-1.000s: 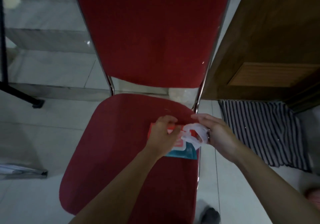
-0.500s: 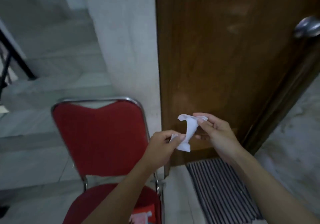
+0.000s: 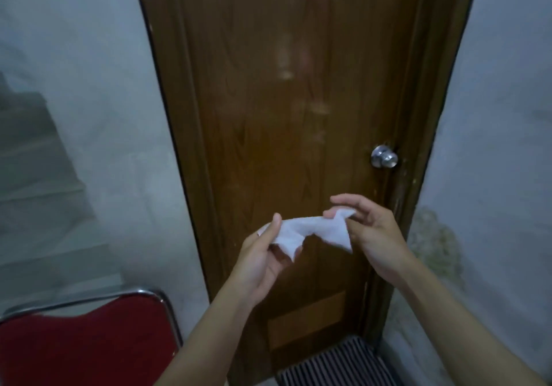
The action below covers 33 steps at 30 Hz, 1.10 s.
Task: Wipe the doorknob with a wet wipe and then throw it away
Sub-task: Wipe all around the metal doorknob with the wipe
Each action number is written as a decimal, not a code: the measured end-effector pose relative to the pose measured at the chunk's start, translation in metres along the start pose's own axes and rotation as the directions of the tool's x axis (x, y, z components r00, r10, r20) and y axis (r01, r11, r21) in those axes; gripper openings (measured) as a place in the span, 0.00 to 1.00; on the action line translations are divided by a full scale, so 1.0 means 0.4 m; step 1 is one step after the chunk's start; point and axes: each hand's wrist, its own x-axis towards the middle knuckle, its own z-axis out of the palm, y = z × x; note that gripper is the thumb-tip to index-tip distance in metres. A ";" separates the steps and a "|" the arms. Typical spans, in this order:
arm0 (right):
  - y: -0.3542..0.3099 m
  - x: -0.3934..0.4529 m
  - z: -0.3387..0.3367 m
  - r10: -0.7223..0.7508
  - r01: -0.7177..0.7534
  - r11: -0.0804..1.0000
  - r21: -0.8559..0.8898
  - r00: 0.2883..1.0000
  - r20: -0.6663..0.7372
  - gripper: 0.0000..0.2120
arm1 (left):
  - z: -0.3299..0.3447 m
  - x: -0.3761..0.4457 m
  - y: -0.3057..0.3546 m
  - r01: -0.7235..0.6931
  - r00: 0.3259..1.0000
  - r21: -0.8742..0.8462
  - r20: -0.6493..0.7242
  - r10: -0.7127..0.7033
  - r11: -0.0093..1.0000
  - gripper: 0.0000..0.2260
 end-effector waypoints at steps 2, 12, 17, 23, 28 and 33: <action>-0.003 0.017 -0.020 -0.024 0.023 0.995 -0.102 1.000 -0.014 0.18 | 0.023 0.027 0.015 -0.025 0.999 -0.003 0.046 0.025 1.000 0.18; 0.051 0.234 -0.053 0.087 -0.073 0.984 -0.165 0.993 0.079 0.13 | 0.088 0.298 0.094 -0.160 0.973 0.491 0.226 0.052 0.857 0.09; 0.065 0.348 -0.054 0.109 -0.114 0.993 0.028 0.984 0.138 0.12 | 0.090 0.420 0.142 -0.194 0.951 0.581 0.310 0.006 0.790 0.12; 0.113 0.491 -0.097 0.148 -0.149 0.989 -0.011 0.988 -0.045 0.09 | 0.078 0.570 0.170 -0.219 0.968 0.695 0.244 0.063 0.685 0.16; 0.136 0.574 -0.158 0.152 -0.150 0.988 0.019 0.976 -0.158 0.06 | 0.098 0.665 0.144 -0.264 0.964 0.735 0.197 0.176 0.625 0.16; 0.150 0.648 -0.228 0.082 -0.080 0.997 0.018 0.976 -0.204 0.02 | 0.163 0.739 0.085 -0.349 0.937 0.811 0.307 0.167 0.469 0.13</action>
